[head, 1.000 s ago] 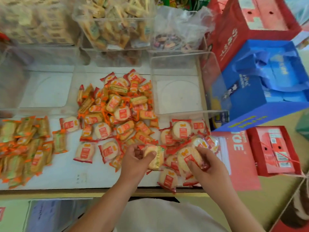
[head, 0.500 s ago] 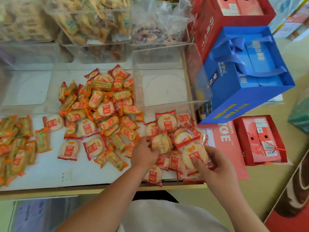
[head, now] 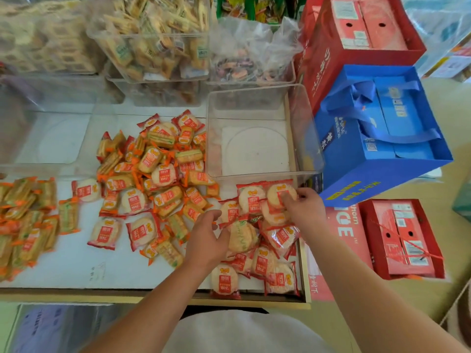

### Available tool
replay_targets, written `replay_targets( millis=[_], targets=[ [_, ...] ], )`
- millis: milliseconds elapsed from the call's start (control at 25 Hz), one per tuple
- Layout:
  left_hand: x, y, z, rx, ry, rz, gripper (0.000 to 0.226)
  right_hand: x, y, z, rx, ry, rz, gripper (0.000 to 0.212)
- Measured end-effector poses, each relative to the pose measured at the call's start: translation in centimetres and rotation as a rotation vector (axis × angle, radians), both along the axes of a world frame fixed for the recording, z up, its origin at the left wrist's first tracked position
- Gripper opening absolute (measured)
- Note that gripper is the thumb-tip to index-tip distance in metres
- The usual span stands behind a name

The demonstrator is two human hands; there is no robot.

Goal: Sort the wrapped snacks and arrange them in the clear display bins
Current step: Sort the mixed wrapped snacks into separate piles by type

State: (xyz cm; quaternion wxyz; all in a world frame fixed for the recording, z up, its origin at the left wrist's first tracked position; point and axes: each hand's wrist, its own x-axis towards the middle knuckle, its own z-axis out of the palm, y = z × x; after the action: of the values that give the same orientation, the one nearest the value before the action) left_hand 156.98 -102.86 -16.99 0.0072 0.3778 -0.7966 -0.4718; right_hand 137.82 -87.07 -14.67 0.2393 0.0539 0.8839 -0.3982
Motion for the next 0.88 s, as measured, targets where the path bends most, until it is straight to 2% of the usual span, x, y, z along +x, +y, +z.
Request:
replay_targets(
  millis=[120,280,440,520,720,880],
  targets=[
    [-0.1,0.4,0.1,0.016,-0.017,0.015,0.045,0.8,0.9,-1.8,0.152,-0.018,0.059,0.061],
    [1.1,1.3,-0.3,-0.019,-0.016,-0.025,0.049,2.4,1.9,-1.9,-0.025,-0.062,0.014,0.071],
    [3.6,2.0,-1.7,-0.093,-0.078,-0.13,0.058,5.1,4.1,-1.6,-0.002,0.032,0.224,0.055],
    [4.0,2.4,-2.3,-0.078,-0.096,-0.138,0.058,5.8,4.1,-2.3,-0.027,0.032,0.247,0.05],
    [3.9,2.5,-2.0,-0.04,-0.129,-0.147,0.061,5.4,2.2,-3.3,0.064,0.06,0.322,0.058],
    [5.2,2.0,-1.7,-0.033,-0.076,-0.101,0.057,5.7,3.1,-2.7,0.04,0.068,0.322,0.064]
  ],
)
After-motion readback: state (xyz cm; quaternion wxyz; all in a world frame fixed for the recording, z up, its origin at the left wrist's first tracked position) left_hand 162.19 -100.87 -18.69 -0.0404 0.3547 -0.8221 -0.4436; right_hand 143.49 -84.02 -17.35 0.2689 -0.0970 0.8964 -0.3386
